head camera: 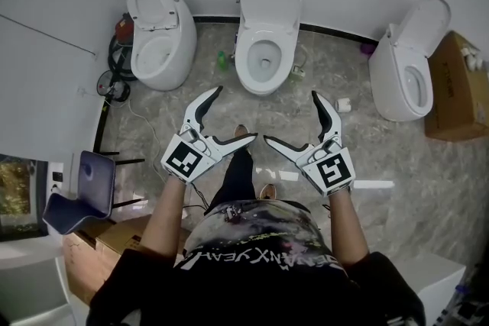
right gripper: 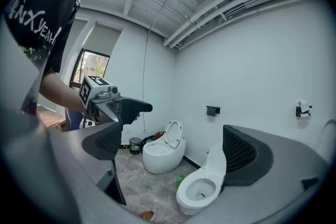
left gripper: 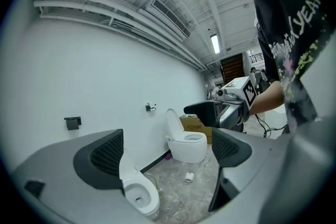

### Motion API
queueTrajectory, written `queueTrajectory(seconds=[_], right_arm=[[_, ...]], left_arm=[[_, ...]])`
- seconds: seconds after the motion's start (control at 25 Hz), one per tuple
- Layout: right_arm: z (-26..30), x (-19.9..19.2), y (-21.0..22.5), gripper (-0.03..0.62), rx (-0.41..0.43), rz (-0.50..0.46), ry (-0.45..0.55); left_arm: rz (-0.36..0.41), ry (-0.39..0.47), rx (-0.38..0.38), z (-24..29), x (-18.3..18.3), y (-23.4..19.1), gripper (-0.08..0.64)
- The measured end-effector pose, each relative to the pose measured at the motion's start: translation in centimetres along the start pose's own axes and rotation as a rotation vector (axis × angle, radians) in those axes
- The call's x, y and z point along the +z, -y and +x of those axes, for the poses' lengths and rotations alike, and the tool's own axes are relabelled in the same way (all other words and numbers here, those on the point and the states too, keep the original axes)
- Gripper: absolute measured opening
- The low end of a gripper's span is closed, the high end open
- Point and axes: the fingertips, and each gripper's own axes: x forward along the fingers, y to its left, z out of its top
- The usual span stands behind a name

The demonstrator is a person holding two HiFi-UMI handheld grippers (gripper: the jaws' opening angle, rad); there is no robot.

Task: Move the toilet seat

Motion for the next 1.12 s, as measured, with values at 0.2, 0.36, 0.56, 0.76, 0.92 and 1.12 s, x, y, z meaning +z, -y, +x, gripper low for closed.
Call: queueTrajectory(seconds=[0.2, 0.36, 0.56, 0.76, 0.92, 1.12], right_arm=[[2.7, -1.2, 2.3, 0.584, -0.008, 0.0, -0.011], [5.6, -2.0, 4.5, 0.584, -0.014, 0.018, -0.026], [10.2, -3.5, 7.4, 0.584, -0.021, 0.033, -0.052], [15.2, -5.9, 10.7, 0.584, -0.028, 0.045, -0.099], [19.0, -7.3, 13.4, 0.584, -0.035, 0.062, -0.137], [23.6, -8.8, 16.4, 0.584, -0.048, 0.078, -0.167]], left_arm=[[-0.006, -0.013, -0.007, 2.1, -1.7, -2.9, 0.508], [-0.025, -0.013, -0.007, 3.9, -2.8, -6.1, 0.508], [-0.048, -0.017, -0.016, 6.2, -5.0, -10.7, 0.508], [-0.101, -0.04, -0.03, 8.8, -8.6, -15.7, 0.508], [-0.124, -0.057, -0.05, 11.2, -10.6, -19.5, 0.508], [-0.141, -0.089, -0.076, 13.6, -13.4, -24.2, 0.508]])
